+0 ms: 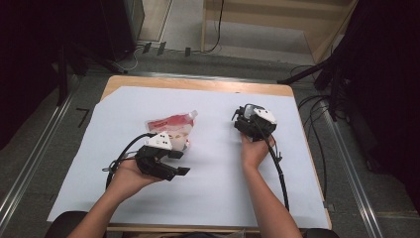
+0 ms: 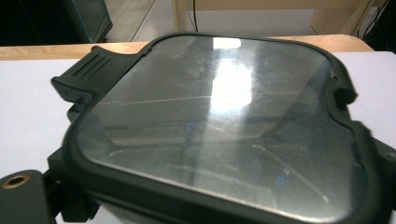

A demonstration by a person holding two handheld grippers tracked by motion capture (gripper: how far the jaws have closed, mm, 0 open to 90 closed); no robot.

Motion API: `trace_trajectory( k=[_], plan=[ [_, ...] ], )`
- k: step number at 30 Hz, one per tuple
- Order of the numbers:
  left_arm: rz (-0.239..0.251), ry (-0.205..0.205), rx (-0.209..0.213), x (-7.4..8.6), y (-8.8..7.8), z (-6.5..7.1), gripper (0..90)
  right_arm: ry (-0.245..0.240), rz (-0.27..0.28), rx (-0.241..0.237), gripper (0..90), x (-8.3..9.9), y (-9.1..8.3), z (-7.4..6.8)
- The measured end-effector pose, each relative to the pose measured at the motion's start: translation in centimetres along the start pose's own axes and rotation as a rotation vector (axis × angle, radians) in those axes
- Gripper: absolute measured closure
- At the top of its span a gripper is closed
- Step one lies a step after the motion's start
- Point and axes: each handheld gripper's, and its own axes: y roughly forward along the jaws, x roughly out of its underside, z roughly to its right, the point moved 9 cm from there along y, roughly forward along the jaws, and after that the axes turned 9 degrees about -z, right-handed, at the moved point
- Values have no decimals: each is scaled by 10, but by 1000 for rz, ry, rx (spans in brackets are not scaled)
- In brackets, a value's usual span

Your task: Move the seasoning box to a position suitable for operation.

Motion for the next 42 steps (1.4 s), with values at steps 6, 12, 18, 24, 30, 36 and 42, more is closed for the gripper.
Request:
trace_trajectory(
  k=[6,12,18,24,30,36,42],
  plan=[
    [-11,10,0,0,2,1,404,4,15,3,69,0,3,0],
    [-12,10,7,0,2,3,404,6,24,12,75,0,6,0],
    [-8,9,6,0,2,3,403,-7,20,29,99,0,5,0],
    [-11,11,11,0,2,3,403,-52,6,26,119,0,3,2],
    [-13,9,13,0,4,4,403,-74,-19,-12,127,0,0,4],
    [-10,-9,29,-1,3,3,400,-93,-36,-46,129,-1,-7,6],
    [-14,-17,28,-1,4,2,400,-152,-47,-122,130,-7,-26,3]
  ],
)
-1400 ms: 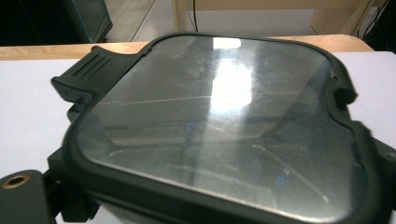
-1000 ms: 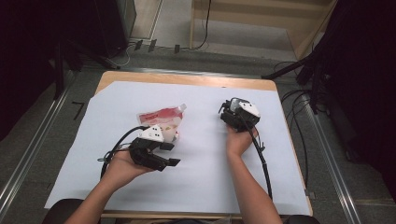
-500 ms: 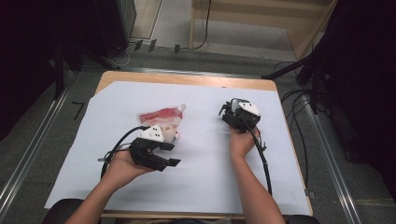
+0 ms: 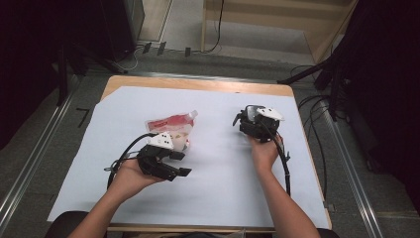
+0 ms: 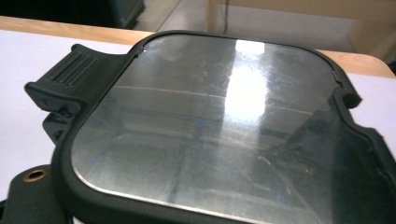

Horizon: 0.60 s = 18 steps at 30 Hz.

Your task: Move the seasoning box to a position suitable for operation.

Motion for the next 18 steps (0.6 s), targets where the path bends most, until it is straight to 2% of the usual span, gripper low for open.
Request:
trace_trajectory(
  k=[7,11,18],
  plan=[
    [-8,2,7,0,1,2,408,-64,12,-115,132,-2,-28,-17],
    [-8,-4,7,0,1,0,408,-77,21,-177,132,0,-44,-26],
    [-9,3,10,-1,3,1,408,-128,19,-258,133,12,-69,-41]
  ],
)
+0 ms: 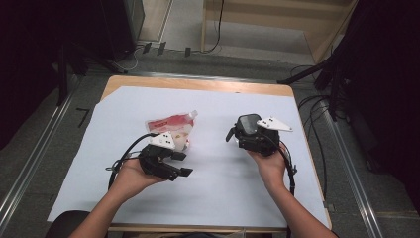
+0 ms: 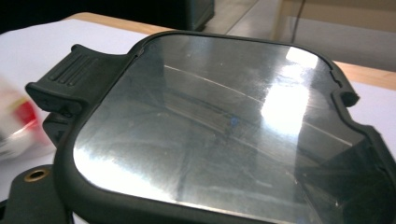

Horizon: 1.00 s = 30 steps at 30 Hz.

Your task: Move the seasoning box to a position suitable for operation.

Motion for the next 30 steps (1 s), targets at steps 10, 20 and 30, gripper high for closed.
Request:
trace_trajectory(
  k=[10,20,30],
  plan=[
    [-8,12,10,-2,5,0,425,-50,-31,-90,134,17,-20,-24],
    [-13,28,22,-7,11,3,428,-78,-76,-171,135,33,-12,-56],
    [-19,19,29,-6,16,2,428,-134,-114,-227,136,44,5,-82]
  ],
)
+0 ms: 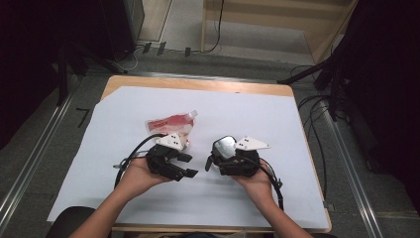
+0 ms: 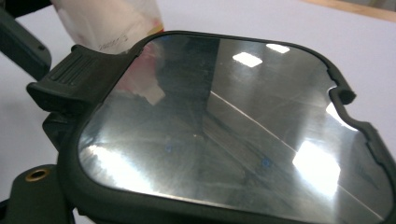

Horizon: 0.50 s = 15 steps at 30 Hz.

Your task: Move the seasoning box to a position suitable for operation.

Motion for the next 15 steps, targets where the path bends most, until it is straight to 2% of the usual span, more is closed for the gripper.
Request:
trace_trajectory(
  k=[10,15],
  plan=[
    [-8,-1,1,0,4,0,428,-38,-26,-18,136,6,18,-13],
    [-11,0,6,0,5,1,428,-49,-6,9,134,8,19,-16]
  ],
)
